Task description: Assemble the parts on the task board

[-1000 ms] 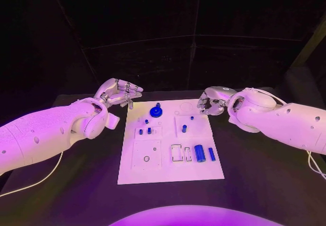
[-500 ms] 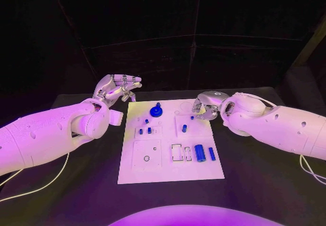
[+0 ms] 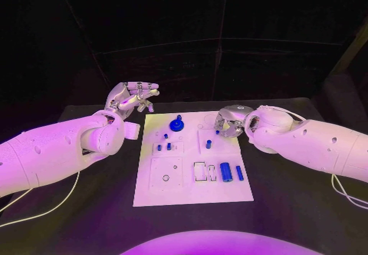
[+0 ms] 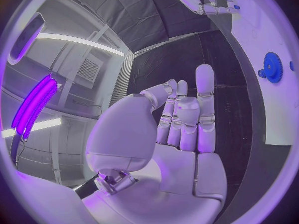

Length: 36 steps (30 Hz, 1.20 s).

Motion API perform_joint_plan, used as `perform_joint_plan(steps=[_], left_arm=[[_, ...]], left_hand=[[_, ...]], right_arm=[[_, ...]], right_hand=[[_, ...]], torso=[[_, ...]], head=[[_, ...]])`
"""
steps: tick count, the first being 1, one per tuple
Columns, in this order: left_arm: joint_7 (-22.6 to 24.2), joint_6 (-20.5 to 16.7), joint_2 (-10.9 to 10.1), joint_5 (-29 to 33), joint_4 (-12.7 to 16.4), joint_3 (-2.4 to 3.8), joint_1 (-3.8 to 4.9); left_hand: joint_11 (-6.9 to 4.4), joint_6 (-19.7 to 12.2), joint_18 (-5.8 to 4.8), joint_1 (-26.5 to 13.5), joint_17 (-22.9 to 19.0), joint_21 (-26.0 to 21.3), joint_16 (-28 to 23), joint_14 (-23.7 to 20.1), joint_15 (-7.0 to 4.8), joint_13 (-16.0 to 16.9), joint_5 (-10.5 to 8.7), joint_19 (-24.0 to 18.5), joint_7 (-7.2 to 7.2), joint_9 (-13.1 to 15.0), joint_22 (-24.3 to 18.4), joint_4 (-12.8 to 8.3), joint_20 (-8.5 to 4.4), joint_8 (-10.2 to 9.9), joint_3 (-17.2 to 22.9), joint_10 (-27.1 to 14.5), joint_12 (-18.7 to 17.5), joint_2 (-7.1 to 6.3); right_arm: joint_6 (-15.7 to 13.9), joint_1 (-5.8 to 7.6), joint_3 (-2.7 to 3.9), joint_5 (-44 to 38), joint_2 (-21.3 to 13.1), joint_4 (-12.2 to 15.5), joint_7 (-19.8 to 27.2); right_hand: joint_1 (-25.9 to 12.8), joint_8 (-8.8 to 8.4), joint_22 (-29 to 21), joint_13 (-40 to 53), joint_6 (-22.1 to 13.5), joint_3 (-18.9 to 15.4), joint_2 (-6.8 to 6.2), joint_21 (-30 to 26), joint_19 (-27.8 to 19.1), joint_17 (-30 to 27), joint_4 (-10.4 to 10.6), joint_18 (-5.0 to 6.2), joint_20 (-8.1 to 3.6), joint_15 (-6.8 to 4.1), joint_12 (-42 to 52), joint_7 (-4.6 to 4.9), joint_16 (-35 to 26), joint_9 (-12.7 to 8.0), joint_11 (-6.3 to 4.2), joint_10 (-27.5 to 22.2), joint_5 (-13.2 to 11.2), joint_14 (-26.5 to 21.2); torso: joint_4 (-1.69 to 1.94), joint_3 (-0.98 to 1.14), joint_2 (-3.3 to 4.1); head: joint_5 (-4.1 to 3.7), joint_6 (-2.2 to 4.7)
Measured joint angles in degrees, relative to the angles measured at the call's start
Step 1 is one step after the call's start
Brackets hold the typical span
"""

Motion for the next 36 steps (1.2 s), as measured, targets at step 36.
perform_joint_plan(steps=[36], left_arm=[[-0.33, 0.09, 0.36, 1.30, -0.44, 0.00, 0.00]], left_hand=[[0.42, -0.22, -0.01, 0.00, -2.40, -0.86, -1.38, -1.44, 0.20, 0.06, 0.00, -0.60, 0.21, -0.25, -0.38, -0.48, 0.17, 0.00, -0.48, -0.66, 0.00, 0.00]], right_arm=[[0.24, -1.00, 0.15, -4.06, 2.40, -1.51, -1.86]], right_hand=[[2.57, 2.04, 11.94, -0.30, 8.11, 5.30, 2.57, 8.46, 4.71, 6.17, -2.63, -0.95, -1.42, -1.48, 0.72, -1.95, 5.84, 1.07, -2.58, 9.32, -8.96, 0.18]], torso=[[0.04, -0.03, -0.04]], head=[[0.31, 0.04]])
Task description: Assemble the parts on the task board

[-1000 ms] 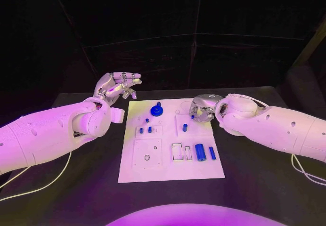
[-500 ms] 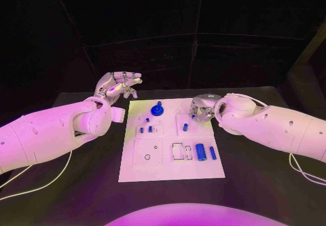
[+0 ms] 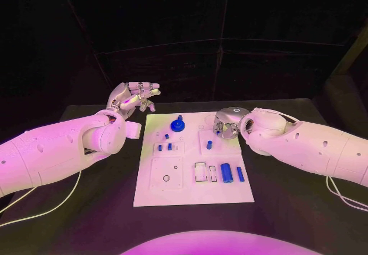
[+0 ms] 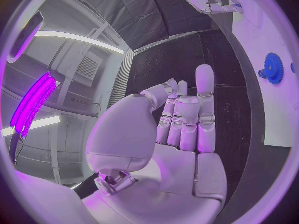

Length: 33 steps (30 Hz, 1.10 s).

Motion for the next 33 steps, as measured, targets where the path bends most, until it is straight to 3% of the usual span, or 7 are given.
perform_joint_plan(steps=[7, 16, 24, 33], left_arm=[[-0.16, 0.00, -0.12, 0.03, -0.44, 0.00, 0.00], [-0.32, 0.00, -0.12, 0.04, -0.97, 0.00, 0.00], [-0.50, -0.01, -0.18, 0.06, -1.46, 0.00, 0.00], [-0.77, -0.01, -0.12, 0.09, -2.19, 0.00, 0.01]], left_hand=[[-0.01, 0.00, 0.00, 0.00, -0.39, -0.03, -0.32, -0.20, 0.21, -0.01, 0.00, -0.20, 0.00, 0.00, -0.09, -0.16, 0.16, 0.00, -0.16, -0.18, 0.00, 0.00], [0.19, -0.20, -0.01, 0.00, -0.80, -0.03, -0.32, -0.41, 0.00, -0.01, 0.00, -0.39, 0.20, 0.00, -0.08, -0.16, -0.03, 0.00, -0.16, -0.39, 0.00, 0.00], [0.38, -0.55, -0.01, 0.00, -1.48, -0.52, -0.95, -0.90, 0.36, -0.01, 0.00, -0.64, 0.47, -0.07, -0.26, -0.16, 0.22, 0.00, -0.47, -1.00, 0.00, 0.00], [0.60, -0.92, -0.01, 0.00, -1.87, -0.67, -0.95, -1.23, 0.41, -0.02, 0.00, -0.64, 0.50, -0.06, -0.29, -0.16, 0.22, 0.00, -0.46, -1.21, 0.00, 0.00]], right_arm=[[-2.13, -0.35, -0.20, -1.45, -0.61, 1.12, -0.65], [-6.51, -0.35, -0.13, -2.06, -2.83, 4.56, -0.76], [-9.19, -0.22, -0.07, -1.38, -6.64, 9.58, -0.75], [-11.49, 0.21, 0.24, 0.09, -9.40, 17.61, -0.65]], right_hand=[[0.07, 0.00, 0.06, 0.01, 0.04, 0.23, 0.07, 0.00, 0.20, -0.07, -0.24, 0.01, -0.20, -0.18, 0.01, 0.03, 0.00, -0.12, 0.00, 0.00, -0.15, -0.19], [0.07, -0.01, 0.39, -0.01, 0.04, 0.63, 0.06, 0.45, 0.20, 0.10, -0.64, 0.01, -0.20, -0.39, -0.26, 0.03, 0.24, -0.19, -0.19, 0.20, -0.17, 0.02], [0.06, -0.01, 0.79, -0.04, 0.04, 1.09, 0.06, 0.71, 0.20, 0.25, -1.10, 0.01, -0.20, -0.39, -0.61, 0.03, 0.48, -0.28, -0.19, 0.19, -0.11, 0.02], [0.06, -0.03, 1.13, -0.07, 0.03, 1.69, 0.06, 0.93, 0.41, 0.40, -1.34, 0.02, -0.42, -0.38, -0.63, 0.03, 0.70, -0.33, 0.01, 0.40, 0.40, 0.01]], torso=[[-0.05, 0.03, 0.04], [-0.05, 0.01, 0.02], [-0.04, -0.04, -0.02], [-0.03, -0.03, -0.04]], head=[[0.13, -0.04], [0.04, 0.01], [0.44, 0.03], [1.38, 0.07]])
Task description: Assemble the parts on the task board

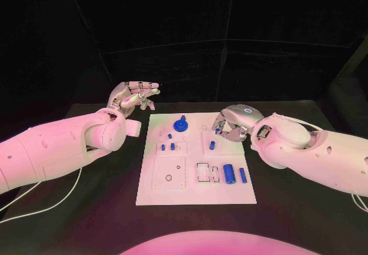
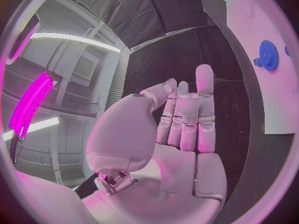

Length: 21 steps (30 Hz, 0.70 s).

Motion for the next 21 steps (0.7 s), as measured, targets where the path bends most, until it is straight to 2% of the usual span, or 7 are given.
perform_joint_plan(steps=[3, 6, 13, 17, 21], left_arm=[[-0.04, 0.00, 0.11, 0.00, -0.04, 0.00, 0.00], [-0.06, 0.00, 0.20, 0.00, -0.04, 0.00, 0.01], [-0.12, 0.00, 0.50, 0.02, 0.16, 0.00, 0.03], [-0.17, 0.00, 0.78, 0.03, 0.19, 0.00, 0.05], [-0.23, 0.00, 1.21, 0.04, 0.29, 0.00, 0.14]], left_hand=[[0.00, 0.00, 0.00, 0.00, -0.07, 0.00, 0.00, 0.00, 0.00, 0.00, 0.00, 0.00, 0.00, -0.05, 0.00, 0.00, 0.00, 0.00, 0.00, 0.00, 0.00, 0.00], [0.00, 0.00, 0.00, 0.00, -0.16, 0.00, 0.00, 0.00, 0.00, 0.00, 0.00, 0.00, 0.00, -0.05, 0.00, 0.00, 0.00, 0.00, 0.00, 0.00, 0.00, 0.00], [-0.20, 0.00, 0.00, 0.00, -0.23, 0.00, -0.22, 0.00, 0.00, 0.00, 0.00, 0.00, 0.00, -0.04, -0.05, 0.00, 0.00, 0.00, 0.00, -0.20, 0.00, 0.00], [-0.20, 0.00, 0.00, 0.00, -0.23, 0.00, -0.22, 0.00, 0.00, 0.00, 0.00, 0.00, 0.00, -0.04, -0.05, 0.00, 0.00, 0.00, 0.00, -0.20, 0.00, 0.00], [-0.20, 0.00, 0.00, 0.00, -0.22, 0.00, -0.21, 0.01, 0.00, -0.01, 0.00, 0.00, 0.00, -0.04, -0.05, 0.00, 0.00, 0.00, 0.00, -0.20, 0.00, 0.00]], right_arm=[[-0.68, 0.02, 0.09, 0.64, -0.03, 2.73, 0.18], [-1.10, 0.06, 0.13, 1.32, 0.65, 4.22, 0.40], [-1.42, -0.07, -0.02, 2.95, 4.34, 4.76, 1.18], [-1.32, -1.02, -1.22, 3.53, 6.90, 3.77, 1.80], [-0.90, -2.78, -1.88, 3.69, 8.91, 2.38, 2.43]], right_hand=[[0.00, -0.03, 0.01, 0.01, 0.00, 0.14, 0.00, 0.00, 0.00, 0.00, -0.14, 0.00, 0.00, 0.00, -0.29, 0.00, 0.02, -0.02, 0.00, 0.00, 0.28, 0.00], [0.00, -0.28, 0.07, 0.04, 0.00, 0.40, 0.00, 0.00, 0.00, 0.00, -0.22, 0.00, 0.00, 0.00, -0.30, 0.00, 0.02, -0.02, 0.00, 0.00, 0.28, 0.00], [0.00, -0.37, 0.25, 0.07, -0.01, 0.51, 0.00, 0.22, 0.00, 0.12, -0.19, 0.00, 0.00, 0.00, -0.30, -0.01, 0.02, -0.17, 0.01, -0.01, 0.60, 0.00], [0.00, -0.38, 0.25, 0.07, -0.07, 0.69, -0.01, 0.22, 0.00, 0.14, -0.33, 0.00, 0.00, 0.00, -0.44, -0.07, 0.01, -0.22, 0.01, -0.01, 0.60, 0.00], [-0.01, -0.46, 0.25, 0.07, 0.10, 0.86, -0.01, 0.21, 0.00, 0.13, -0.24, 0.00, 0.00, 0.00, -0.51, 0.10, 0.01, -0.26, 0.01, -0.01, 0.60, 0.00]], torso=[[0.07, -0.01, 0.01], [0.12, -0.05, 0.03], [0.22, -0.15, 0.12], [0.20, -0.14, 0.15], [0.18, -0.15, 0.15]], head=[[0.48, -0.13], [1.18, -0.38], [3.05, -1.11], [4.34, -1.62], [5.00, -2.07]])
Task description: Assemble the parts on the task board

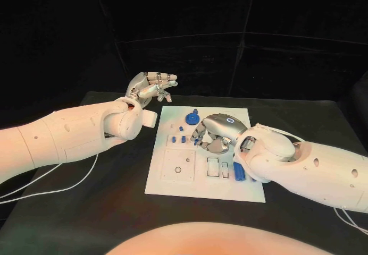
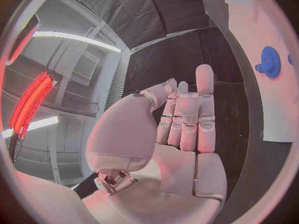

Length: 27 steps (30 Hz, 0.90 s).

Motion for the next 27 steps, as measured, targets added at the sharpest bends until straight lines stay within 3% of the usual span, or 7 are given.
perform_joint_plan(steps=[11, 27], left_arm=[[-0.18, 0.02, 0.80, 0.01, 0.01, 0.00, 0.08], [-0.42, 0.16, 1.42, 0.17, -0.16, 0.00, 0.09]], left_hand=[[0.00, 0.00, 0.00, 0.00, 0.01, 0.00, 0.00, 0.00, 0.00, 0.00, 0.00, 0.00, 0.00, 0.00, -0.01, 0.00, 0.00, 0.00, 0.00, 0.00, 0.00, 0.00], [0.21, -0.21, 0.00, 0.00, 0.55, 0.00, 0.00, 0.00, 0.00, 0.00, 0.00, -0.20, 0.21, 0.01, -0.04, 0.00, 0.20, 0.00, -0.32, -0.21, 0.00, 0.00]], right_arm=[[1.78, -1.82, -0.28, -0.57, 3.88, -3.95, 0.98], [4.19, -3.57, -0.38, -2.34, 5.87, -6.26, 1.18]], right_hand=[[0.00, -0.06, 0.07, -0.02, 0.01, 0.14, 0.00, 0.00, 0.00, 0.05, -0.14, 0.00, 0.00, 0.00, 0.00, 0.01, 0.20, 0.02, 0.00, 0.00, 0.23, 0.00], [0.00, -0.20, 0.18, -0.03, 0.00, 0.32, 0.00, 0.23, 0.00, 0.18, 0.00, 0.00, 0.00, 0.00, -0.24, 0.00, 0.42, 0.00, 0.10, -0.10, 0.22, 0.00]], torso=[[0.08, 0.01, -0.03], [0.00, 0.04, -0.03]], head=[[1.63, -0.64], [2.40, -1.29]])
